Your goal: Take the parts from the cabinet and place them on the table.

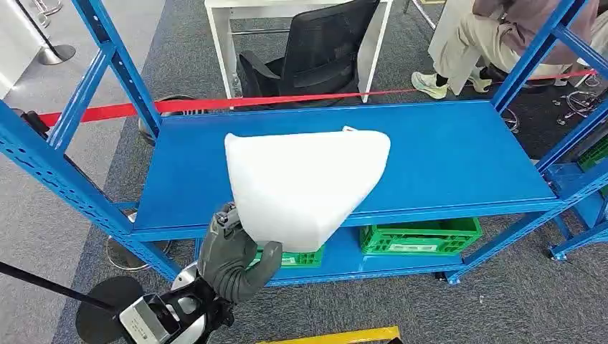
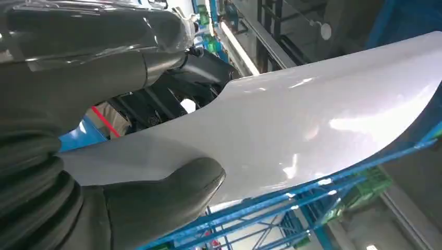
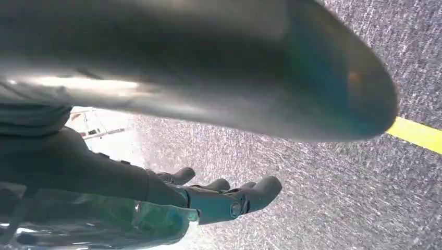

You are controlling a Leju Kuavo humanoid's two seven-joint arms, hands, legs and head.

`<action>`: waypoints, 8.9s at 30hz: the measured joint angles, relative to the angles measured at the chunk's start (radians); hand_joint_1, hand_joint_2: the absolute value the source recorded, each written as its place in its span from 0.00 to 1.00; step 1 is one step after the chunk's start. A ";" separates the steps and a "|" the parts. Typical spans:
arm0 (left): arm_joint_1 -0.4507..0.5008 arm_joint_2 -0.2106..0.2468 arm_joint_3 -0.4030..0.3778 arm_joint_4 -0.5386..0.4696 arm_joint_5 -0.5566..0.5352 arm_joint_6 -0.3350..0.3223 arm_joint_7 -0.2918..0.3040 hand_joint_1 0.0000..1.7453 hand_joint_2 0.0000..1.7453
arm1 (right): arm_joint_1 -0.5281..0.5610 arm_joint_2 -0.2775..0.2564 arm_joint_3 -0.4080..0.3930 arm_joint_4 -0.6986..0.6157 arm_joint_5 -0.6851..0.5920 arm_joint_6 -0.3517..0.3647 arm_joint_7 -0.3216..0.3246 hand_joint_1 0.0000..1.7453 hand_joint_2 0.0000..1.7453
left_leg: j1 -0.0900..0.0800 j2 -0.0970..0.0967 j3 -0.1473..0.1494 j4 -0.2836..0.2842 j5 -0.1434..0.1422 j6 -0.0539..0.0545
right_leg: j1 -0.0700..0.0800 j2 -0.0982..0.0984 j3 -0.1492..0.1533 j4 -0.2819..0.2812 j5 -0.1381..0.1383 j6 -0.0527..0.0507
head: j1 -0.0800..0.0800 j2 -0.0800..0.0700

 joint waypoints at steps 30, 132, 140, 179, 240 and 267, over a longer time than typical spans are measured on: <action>0.013 -0.013 0.017 0.006 -0.019 -0.096 0.002 1.00 1.00 | -0.027 0.005 0.000 -0.005 0.012 0.006 0.012 0.00 0.00 | -0.011 0.007 -0.014 -0.002 0.038 0.016 | -0.005 0.002 0.078 0.015 -0.058 0.005 | 0.000 0.000; -0.052 -0.007 -0.062 0.117 0.096 -0.165 0.013 1.00 1.00 | -0.003 0.000 -0.084 -0.005 -0.019 -0.026 -0.012 0.00 0.00 | -0.002 0.016 -0.058 0.273 -0.109 -0.023 | 0.005 -0.019 -0.009 -0.018 0.031 -0.037 | 0.004 0.000; -0.065 -0.006 -0.077 0.119 0.106 -0.163 0.012 1.00 1.00 | 0.001 0.008 -0.089 -0.004 -0.021 -0.031 -0.016 0.00 0.00 | -0.022 0.014 0.175 -0.095 -0.081 0.026 | 0.008 -0.020 -0.060 -0.039 0.124 0.001 | 0.005 0.000; -0.072 -0.008 -0.092 0.176 0.116 -0.132 -0.003 1.00 1.00 | 0.004 0.004 -0.106 -0.004 -0.017 -0.022 0.000 0.00 0.00 | -0.018 0.021 0.094 -0.069 -0.024 0.040 | 0.003 -0.011 -0.046 0.171 -0.072 0.016 | 0.013 0.000; -0.081 -0.006 -0.107 0.185 0.122 -0.129 0.006 1.00 1.00 | 0.011 -0.002 -0.103 -0.005 0.001 0.014 -0.026 0.00 0.00 | -0.010 -0.021 0.054 -0.030 -0.020 0.030 | 0.000 -0.015 -0.073 0.233 -0.110 0.000 | 0.006 0.000; -0.088 -0.005 -0.101 0.186 0.122 -0.129 0.006 1.00 1.00 | 0.008 -0.002 -0.101 -0.005 0.003 0.023 -0.030 0.00 0.00 | -0.004 0.003 0.049 -0.030 -0.020 0.027 | -0.002 -0.018 -0.079 0.253 -0.162 0.009 | 0.005 0.000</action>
